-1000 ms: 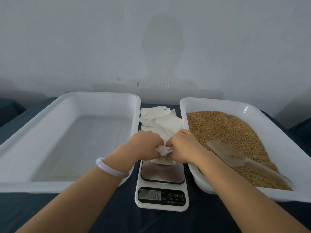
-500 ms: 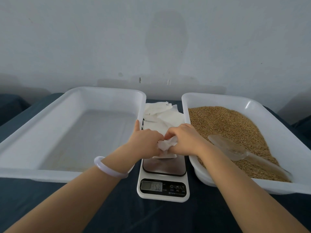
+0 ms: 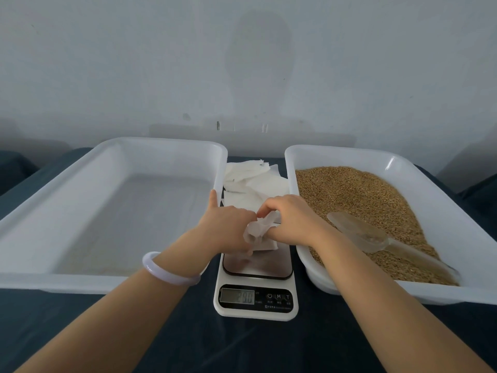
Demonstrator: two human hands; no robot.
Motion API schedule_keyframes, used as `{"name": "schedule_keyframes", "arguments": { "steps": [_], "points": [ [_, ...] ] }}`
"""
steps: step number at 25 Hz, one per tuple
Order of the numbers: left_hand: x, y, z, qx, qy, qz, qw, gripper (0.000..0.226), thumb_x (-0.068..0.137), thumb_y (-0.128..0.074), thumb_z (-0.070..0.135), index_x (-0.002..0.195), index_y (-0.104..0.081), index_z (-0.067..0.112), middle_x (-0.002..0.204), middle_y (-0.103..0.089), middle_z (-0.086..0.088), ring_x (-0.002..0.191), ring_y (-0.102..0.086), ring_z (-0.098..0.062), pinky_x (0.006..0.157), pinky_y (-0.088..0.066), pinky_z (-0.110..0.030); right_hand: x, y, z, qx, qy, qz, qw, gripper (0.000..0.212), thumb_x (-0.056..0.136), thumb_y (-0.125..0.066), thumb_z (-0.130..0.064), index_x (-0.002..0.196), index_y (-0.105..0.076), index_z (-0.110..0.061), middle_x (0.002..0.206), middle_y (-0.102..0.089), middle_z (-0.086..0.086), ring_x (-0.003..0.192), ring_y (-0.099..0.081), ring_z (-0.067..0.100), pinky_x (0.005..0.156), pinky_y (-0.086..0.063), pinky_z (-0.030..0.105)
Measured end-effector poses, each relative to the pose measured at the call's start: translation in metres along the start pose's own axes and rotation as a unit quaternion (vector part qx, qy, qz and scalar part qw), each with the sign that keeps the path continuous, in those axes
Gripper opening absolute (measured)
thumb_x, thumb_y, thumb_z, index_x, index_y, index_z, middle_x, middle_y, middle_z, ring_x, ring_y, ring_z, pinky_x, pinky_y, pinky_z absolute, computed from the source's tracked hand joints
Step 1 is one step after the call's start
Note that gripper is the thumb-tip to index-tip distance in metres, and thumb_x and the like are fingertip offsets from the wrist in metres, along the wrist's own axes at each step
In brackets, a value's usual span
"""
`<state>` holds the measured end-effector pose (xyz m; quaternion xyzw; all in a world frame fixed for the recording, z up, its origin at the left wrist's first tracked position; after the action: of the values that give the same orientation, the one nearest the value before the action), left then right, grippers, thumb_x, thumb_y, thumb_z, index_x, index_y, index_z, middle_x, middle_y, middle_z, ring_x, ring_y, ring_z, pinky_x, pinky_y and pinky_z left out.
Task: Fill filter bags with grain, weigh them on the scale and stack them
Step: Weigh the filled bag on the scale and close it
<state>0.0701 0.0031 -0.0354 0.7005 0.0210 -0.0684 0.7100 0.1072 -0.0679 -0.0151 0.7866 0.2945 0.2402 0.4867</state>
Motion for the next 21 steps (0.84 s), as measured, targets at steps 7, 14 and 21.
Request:
{"name": "schedule_keyframes", "arguments": {
  "steps": [7,14,21],
  "points": [
    [0.002,-0.001,-0.002,0.009,-0.004,0.004,1.000,0.029,0.084,-0.054,0.044,0.106,-0.053,0.026,0.098,-0.065,0.010,0.099,-0.060,-0.017,0.111,0.001,-0.057,0.002,-0.004,0.008,0.014,-0.020,-0.012,1.000,0.021,0.074,-0.063,-0.030,0.095,-0.065,-0.031,0.099,-0.067,-0.007,0.101,-0.053,0.018,0.087,-0.044,0.033],
    [0.002,-0.003,-0.003,0.045,-0.004,-0.004,0.999,0.017,0.088,-0.048,0.034,0.103,-0.047,0.025,0.093,-0.063,0.009,0.098,-0.059,-0.017,0.112,-0.001,-0.057,0.001,-0.005,0.009,0.015,-0.023,-0.011,1.000,0.021,0.075,-0.063,-0.029,0.095,-0.065,-0.032,0.099,-0.067,-0.008,0.101,-0.052,0.018,0.087,-0.044,0.033],
    [0.005,-0.019,-0.010,0.234,0.038,-0.085,0.968,0.065,0.084,-0.060,0.028,0.140,-0.029,0.014,0.138,-0.044,-0.011,0.135,-0.030,-0.030,0.112,0.006,-0.060,-0.001,0.003,0.008,0.017,-0.036,0.023,0.999,0.015,0.080,-0.054,-0.015,0.085,-0.068,-0.017,0.086,-0.063,-0.005,0.093,-0.051,0.016,0.071,-0.032,0.024]
  ]
}}
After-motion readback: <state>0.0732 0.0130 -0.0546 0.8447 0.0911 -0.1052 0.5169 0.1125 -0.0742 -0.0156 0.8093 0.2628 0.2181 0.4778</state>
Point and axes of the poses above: each hand's wrist, its own x-axis towards the middle knuckle, its own y-axis out of the back of the hand, z = x × y, the point moved 10 cm from there along x, towards the middle knuckle
